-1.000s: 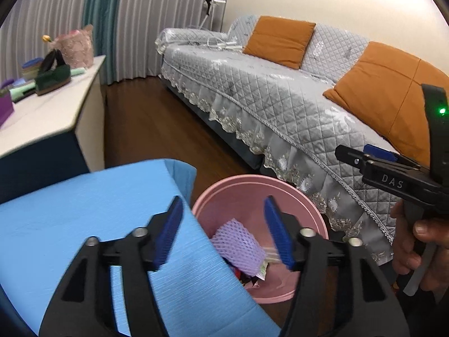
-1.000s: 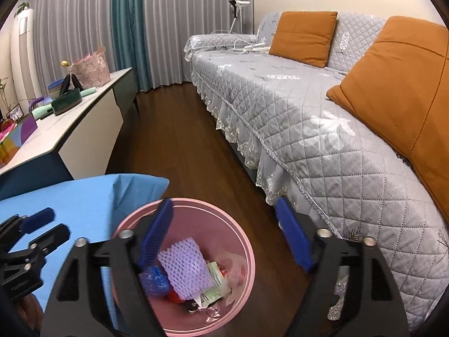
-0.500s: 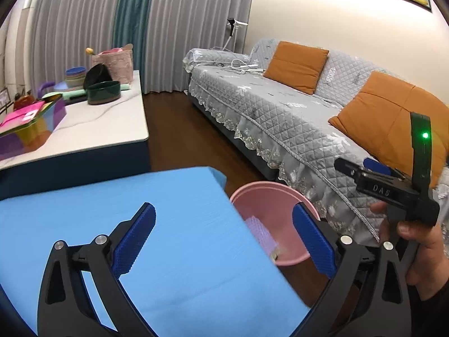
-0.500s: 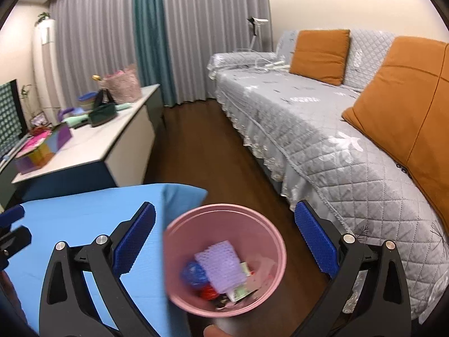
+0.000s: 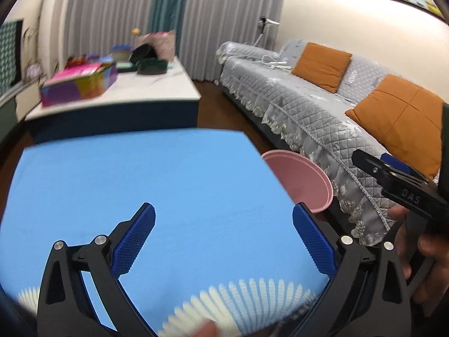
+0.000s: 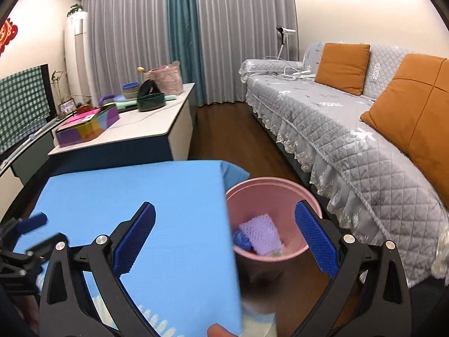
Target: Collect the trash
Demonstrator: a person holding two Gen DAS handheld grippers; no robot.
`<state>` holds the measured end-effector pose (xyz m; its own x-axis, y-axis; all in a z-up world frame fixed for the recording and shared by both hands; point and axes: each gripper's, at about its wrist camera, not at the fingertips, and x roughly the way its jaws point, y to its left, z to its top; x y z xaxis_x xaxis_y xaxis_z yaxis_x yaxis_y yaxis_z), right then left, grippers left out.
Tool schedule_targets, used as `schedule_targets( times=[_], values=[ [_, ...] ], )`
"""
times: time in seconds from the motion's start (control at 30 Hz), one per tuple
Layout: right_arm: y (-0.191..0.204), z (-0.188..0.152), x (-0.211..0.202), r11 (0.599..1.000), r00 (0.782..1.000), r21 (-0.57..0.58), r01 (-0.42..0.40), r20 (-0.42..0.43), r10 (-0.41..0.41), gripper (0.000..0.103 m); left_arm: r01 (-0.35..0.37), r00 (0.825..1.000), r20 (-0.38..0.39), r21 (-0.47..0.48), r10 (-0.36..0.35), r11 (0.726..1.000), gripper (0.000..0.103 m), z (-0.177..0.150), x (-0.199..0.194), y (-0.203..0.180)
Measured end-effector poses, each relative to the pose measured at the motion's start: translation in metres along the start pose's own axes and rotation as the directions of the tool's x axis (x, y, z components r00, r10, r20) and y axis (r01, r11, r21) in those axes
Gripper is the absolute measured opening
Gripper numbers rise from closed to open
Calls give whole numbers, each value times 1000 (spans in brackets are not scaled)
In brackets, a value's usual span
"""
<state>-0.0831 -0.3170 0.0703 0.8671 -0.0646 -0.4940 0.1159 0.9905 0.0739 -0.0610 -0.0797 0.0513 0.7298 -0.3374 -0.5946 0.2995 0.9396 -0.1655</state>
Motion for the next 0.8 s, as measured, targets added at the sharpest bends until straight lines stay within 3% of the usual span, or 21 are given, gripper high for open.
schedule_targets(
  times=[0.33, 0.53, 0.8],
  values=[
    [41, -51, -31, 999, 999, -32, -10, -32, 9, 98, -134, 991, 11, -50, 135, 990, 95, -43, -36, 31],
    [59, -52, -26, 997, 999, -77, -24, -40, 21, 98, -180, 984, 11, -54, 180, 982, 95, -51, -35, 40],
    [72, -53, -17, 995, 998, -94, -41, -57, 35, 98, -267, 961, 47, -88, 271, 960, 95, -53, -33, 52]
  ],
)
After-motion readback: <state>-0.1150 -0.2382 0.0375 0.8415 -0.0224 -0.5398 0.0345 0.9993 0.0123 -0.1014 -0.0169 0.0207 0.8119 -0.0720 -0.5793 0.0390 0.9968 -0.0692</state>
